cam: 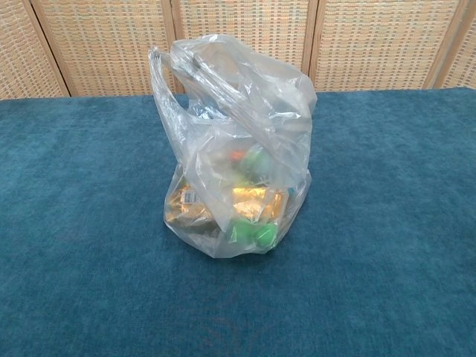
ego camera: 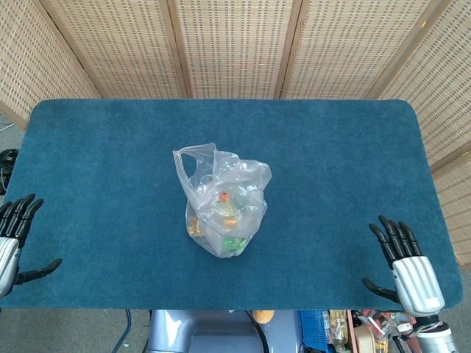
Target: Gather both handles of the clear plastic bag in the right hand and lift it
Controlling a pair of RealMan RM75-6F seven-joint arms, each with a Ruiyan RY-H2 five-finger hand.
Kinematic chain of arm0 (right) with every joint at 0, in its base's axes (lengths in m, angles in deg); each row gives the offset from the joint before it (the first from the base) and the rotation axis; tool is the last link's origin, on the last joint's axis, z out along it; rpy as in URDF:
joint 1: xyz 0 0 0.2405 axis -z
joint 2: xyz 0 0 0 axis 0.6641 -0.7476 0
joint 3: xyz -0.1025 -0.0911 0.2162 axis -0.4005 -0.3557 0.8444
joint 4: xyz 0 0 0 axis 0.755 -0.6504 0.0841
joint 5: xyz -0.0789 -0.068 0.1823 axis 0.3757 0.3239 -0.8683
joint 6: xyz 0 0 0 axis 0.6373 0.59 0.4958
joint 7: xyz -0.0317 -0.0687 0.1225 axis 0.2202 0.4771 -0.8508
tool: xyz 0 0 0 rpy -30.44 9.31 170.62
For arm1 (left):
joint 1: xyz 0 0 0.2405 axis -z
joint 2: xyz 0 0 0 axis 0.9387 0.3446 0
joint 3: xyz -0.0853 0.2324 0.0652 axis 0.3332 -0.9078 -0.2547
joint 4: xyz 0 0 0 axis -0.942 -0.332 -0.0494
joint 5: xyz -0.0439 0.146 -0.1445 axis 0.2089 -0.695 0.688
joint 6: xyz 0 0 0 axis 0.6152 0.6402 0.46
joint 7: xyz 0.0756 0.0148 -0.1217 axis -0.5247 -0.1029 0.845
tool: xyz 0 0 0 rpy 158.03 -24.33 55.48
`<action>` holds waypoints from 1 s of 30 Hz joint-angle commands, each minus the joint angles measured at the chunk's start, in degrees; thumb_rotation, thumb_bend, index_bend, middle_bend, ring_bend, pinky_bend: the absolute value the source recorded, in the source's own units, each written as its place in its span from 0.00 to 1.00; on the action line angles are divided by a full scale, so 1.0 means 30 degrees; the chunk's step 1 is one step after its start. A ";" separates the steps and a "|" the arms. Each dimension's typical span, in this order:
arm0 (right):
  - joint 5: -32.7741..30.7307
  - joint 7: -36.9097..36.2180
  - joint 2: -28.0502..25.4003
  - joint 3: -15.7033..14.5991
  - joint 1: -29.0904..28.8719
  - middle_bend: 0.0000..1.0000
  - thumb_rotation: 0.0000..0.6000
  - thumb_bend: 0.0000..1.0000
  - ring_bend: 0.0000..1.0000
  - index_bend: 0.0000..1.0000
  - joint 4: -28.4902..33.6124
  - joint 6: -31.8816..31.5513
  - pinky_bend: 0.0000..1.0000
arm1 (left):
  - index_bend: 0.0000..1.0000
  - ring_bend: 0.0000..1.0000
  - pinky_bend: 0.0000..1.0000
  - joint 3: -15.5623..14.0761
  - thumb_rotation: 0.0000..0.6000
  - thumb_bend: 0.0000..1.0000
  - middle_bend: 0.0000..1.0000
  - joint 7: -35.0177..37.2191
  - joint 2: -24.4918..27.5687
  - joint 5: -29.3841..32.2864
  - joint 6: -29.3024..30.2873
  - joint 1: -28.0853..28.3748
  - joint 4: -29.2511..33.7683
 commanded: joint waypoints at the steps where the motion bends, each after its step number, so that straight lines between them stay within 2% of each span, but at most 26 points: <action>1: 0.1290 -0.2948 -0.1455 -0.0581 -0.2122 0.00 1.00 0.00 0.00 0.00 0.1482 0.2840 0.00 | 0.00 0.00 0.00 0.0062 1.00 0.14 0.00 -0.0042 -0.0009 0.0171 -0.0103 0.0058 0.0019; 5: 0.1529 -0.6197 -0.2617 -0.0320 -0.4812 0.00 1.00 0.00 0.00 0.00 0.2907 0.6025 0.00 | 0.00 0.00 0.00 0.0166 1.00 0.14 0.00 -0.0110 -0.0046 0.0330 -0.0099 0.0092 0.0070; 10: 0.0510 -0.7827 -0.2850 0.0771 -0.7247 0.00 1.00 0.00 0.00 0.02 0.3598 0.8703 0.00 | 0.00 0.00 0.00 0.0348 1.00 0.14 0.00 -0.0145 -0.0077 0.0874 -0.0357 0.0229 0.0049; 15: -0.1040 -0.7701 -0.2484 0.1917 -0.9134 0.00 1.00 0.00 0.00 0.02 0.3830 1.0886 0.00 | 0.00 0.00 0.00 0.0580 1.00 0.14 0.00 -0.0047 -0.0027 0.1509 -0.0640 0.0394 0.0027; 20: -0.2518 -0.7541 -0.1901 0.2604 -1.0246 0.01 1.00 0.00 0.00 0.02 0.3956 1.2269 0.00 | 0.00 0.00 0.00 0.0723 1.00 0.14 0.00 -0.0086 -0.0034 0.1889 -0.0766 0.0480 0.0021; 25: -0.4812 -0.7434 -0.1247 0.3359 -1.1885 0.07 1.00 0.00 0.00 0.04 0.4322 1.4473 0.00 | 0.00 0.00 0.00 0.0863 1.00 0.14 0.00 -0.0198 -0.0066 0.2327 -0.1055 0.0652 0.0042; 30: -0.7091 -0.6843 -0.0630 0.3999 -1.3223 0.07 1.00 0.00 0.00 0.05 0.4412 1.5978 0.00 | 0.00 0.00 0.00 0.0940 1.00 0.14 0.00 -0.0034 -0.0008 0.2567 -0.1186 0.0722 0.0014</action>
